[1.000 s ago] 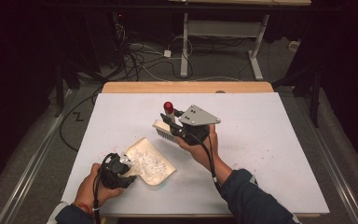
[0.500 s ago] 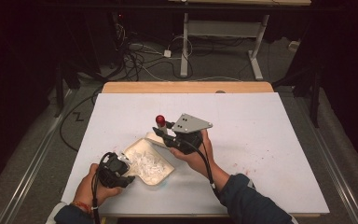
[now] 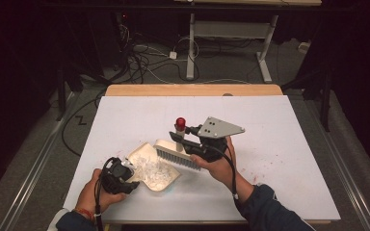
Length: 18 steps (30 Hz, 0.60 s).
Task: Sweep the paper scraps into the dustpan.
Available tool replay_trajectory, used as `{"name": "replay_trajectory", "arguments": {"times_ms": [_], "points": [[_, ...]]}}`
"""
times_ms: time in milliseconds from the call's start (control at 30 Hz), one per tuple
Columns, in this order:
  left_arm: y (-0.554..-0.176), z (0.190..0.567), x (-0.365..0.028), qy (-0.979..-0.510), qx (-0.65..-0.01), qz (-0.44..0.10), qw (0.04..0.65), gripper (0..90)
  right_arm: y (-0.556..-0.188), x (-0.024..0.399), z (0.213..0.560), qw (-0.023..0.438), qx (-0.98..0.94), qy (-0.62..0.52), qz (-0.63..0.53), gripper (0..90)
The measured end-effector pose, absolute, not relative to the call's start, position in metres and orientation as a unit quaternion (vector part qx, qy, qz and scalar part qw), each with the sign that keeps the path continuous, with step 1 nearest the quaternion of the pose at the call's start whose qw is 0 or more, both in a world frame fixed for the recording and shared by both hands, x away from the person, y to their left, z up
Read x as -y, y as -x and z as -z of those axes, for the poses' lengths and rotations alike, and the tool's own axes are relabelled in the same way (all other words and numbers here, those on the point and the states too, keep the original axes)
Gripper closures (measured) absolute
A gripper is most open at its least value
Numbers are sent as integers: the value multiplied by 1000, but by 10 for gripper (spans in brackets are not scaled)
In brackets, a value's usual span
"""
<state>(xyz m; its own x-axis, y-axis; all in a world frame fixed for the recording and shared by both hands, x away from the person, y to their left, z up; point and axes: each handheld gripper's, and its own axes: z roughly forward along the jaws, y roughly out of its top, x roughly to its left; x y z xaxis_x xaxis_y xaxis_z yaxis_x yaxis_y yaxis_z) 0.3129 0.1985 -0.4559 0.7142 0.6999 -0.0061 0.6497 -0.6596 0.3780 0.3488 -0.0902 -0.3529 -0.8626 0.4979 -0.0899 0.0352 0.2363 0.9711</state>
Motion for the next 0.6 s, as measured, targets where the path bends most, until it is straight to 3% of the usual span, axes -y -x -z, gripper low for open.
{"name": "replay_trajectory", "arguments": {"times_ms": [400, 600], "points": [[-313, 456, -200, -907, -373, -68, 182, 636, -343, 98, 365, 243, -775, -191, -551, 700], [-313, 456, -200, -907, -374, -68, 181, 635, -329, 82, 373, 210, -787, -171, -555, 697]]}}
